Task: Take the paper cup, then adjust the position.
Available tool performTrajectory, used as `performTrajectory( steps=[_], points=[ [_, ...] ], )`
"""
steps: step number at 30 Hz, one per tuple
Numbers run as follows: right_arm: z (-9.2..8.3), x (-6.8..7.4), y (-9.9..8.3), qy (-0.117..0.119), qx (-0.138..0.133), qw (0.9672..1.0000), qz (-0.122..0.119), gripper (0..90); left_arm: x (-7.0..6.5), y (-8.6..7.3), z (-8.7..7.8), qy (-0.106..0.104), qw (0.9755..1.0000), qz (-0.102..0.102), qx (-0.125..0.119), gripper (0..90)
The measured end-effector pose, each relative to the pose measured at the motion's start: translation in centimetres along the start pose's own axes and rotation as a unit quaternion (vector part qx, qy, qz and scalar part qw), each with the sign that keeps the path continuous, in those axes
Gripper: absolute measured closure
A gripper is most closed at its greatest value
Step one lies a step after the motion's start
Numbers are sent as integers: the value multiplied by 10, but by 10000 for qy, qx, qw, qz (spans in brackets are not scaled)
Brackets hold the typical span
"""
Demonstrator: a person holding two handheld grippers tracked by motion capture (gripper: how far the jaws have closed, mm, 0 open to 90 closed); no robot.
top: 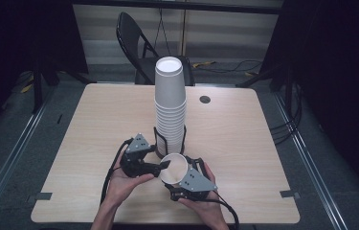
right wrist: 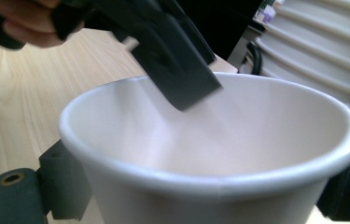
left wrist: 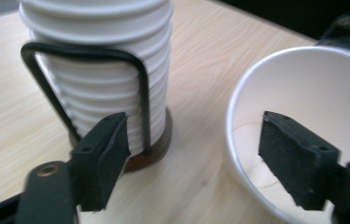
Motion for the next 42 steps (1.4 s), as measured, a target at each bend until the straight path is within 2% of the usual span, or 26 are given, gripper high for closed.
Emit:
performTrajectory(
  steps=[2,5,7,12,15,17,19,21,23,24,27,29,31,34,36,37,42],
  points=[
    [-1,-4,-2,-30,2,9998,196,112,-1,-2,-1,30,9999,61,-91,241],
    [-3,-9,-6,-84,50,9993,359,112,-1,-5,-4,28,9996,-7,-296,230],
    [-4,-12,-8,-89,72,9986,513,112,1,-8,-6,51,9990,-137,-421,228],
    [-7,-21,-14,-179,113,9968,775,112,6,-17,-12,170,9972,-284,-663,213],
    [-9,-30,-16,-238,98,9947,993,113,8,-22,-14,245,9968,-320,-694,203],
    [-11,-34,-17,-278,87,9936,1093,113,10,-26,-16,322,9965,-274,-715,184],
    [-13,-41,-18,-324,47,9916,1252,113,11,-31,-18,405,9957,-334,-769,172],
    [-14,-46,-19,-417,34,9902,1335,114,13,-35,-19,575,9935,-418,-894,161],
    [-16,-53,-21,-636,-19,9882,1395,114,14,-41,-20,662,9916,-500,-997,158],
    [-17,-57,-22,-745,-33,9861,1486,114,15,-42,-20,725,9907,-493,-1038,156],
    [-19,-68,-22,-848,-93,9828,1639,114,18,-50,-21,789,9900,-496,-1061,156],
    [-20,-74,-22,-899,-104,9817,1675,114,20,-54,-19,853,9898,-565,-988,156],
    [-20,-81,-23,-938,-116,9800,1750,114,21,-59,-19,909,9897,-541,-962,157],
    [-19,-90,-23,-998,-125,9772,1868,114,20,-68,-20,987,9879,-592,-1038,157],
    [-17,-97,-21,-1058,-103,9765,1874,114,19,-76,-22,1136,9856,-591,-1103,157],
    [-16,-101,-21,-1075,-142,9751,1936,114,19,-79,-23,1184,9847,-617,-1118,157],
    [-14,-119,-18,-1195,-178,9709,2068,114,20,-89,-25,1277,9828,-638,-1176,157]
  ],
)
Point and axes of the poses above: each handheld gripper's, and its own axes: z roughly forward along the jaws, y roughly out of its top, x roughly to its left, the point moved 1 cm from there along z, roughly forward along the jaws, and after that the axes turned 1 degree about -y, right-handed, at the moved point
